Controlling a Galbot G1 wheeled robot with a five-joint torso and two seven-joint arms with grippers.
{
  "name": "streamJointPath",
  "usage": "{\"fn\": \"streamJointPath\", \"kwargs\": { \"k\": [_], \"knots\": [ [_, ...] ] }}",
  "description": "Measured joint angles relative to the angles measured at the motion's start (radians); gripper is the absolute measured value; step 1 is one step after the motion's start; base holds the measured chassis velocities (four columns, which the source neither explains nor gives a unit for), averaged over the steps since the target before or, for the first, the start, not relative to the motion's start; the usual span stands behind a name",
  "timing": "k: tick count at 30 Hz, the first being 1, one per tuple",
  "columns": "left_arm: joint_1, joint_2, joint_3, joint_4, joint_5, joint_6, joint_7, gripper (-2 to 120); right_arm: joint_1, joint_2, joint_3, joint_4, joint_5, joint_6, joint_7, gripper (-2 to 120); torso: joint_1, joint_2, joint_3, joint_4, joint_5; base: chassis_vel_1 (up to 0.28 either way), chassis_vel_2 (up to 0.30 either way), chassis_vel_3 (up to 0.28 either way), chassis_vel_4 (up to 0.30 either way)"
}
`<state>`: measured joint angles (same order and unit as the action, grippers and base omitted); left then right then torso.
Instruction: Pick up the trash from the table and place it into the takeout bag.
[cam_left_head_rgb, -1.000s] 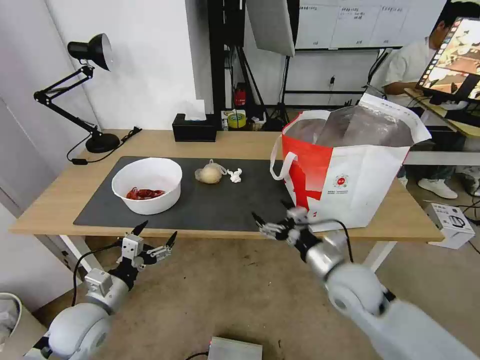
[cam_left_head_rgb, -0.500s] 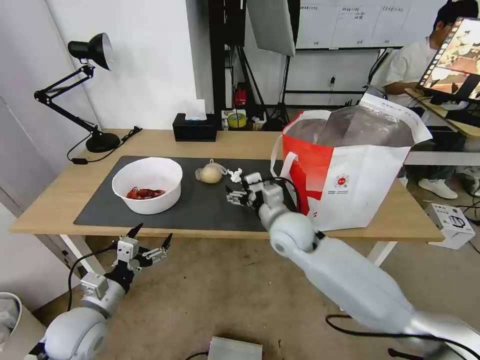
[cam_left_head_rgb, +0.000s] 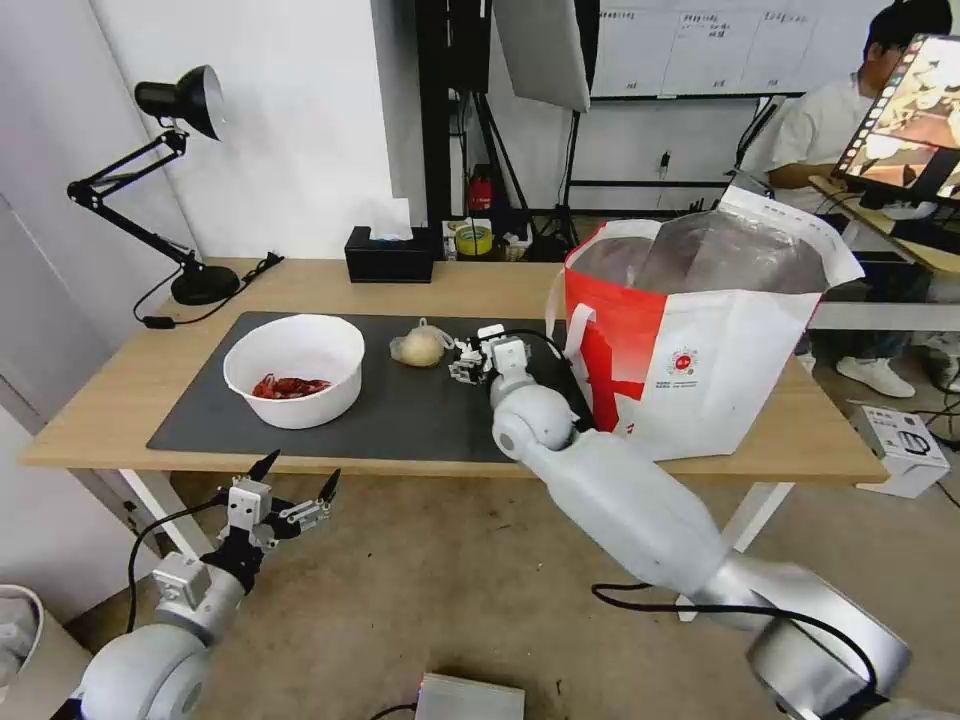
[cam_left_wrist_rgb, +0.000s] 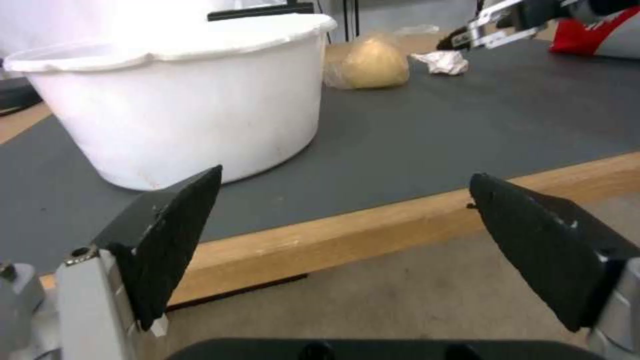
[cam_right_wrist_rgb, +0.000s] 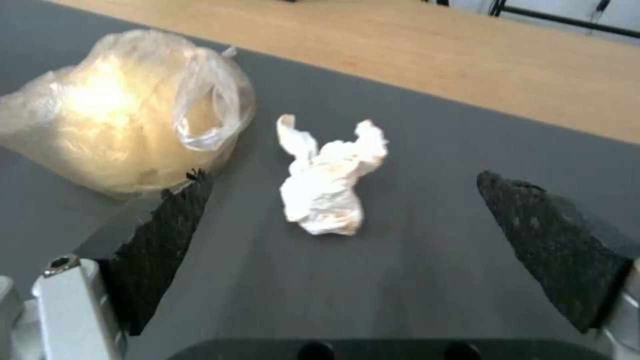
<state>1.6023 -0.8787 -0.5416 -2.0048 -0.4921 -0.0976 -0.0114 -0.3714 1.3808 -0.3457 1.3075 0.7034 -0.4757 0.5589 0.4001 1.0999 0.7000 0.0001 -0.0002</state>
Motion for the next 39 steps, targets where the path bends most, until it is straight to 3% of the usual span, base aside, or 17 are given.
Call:
{"fn": "streamJointPath", "kwargs": {
  "k": [11,39],
  "knots": [
    [0.016,-0.007,-0.006,-0.004,0.019,-0.016,0.002,100,0.043,0.086,0.029,-0.161,-0.038,0.022,-0.009,100,0.0,0.0,0.0,0.0,0.0,0.0,0.0,0.0,0.0],
    [0.005,0.007,-0.003,-0.002,0.015,-0.02,0.004,100,0.109,0.151,0.082,-0.351,-0.057,0.06,-0.148,100,0.0,0.0,0.0,-0.0001,0.0001,0.0,0.0,0.0,0.0]
  ]
}}
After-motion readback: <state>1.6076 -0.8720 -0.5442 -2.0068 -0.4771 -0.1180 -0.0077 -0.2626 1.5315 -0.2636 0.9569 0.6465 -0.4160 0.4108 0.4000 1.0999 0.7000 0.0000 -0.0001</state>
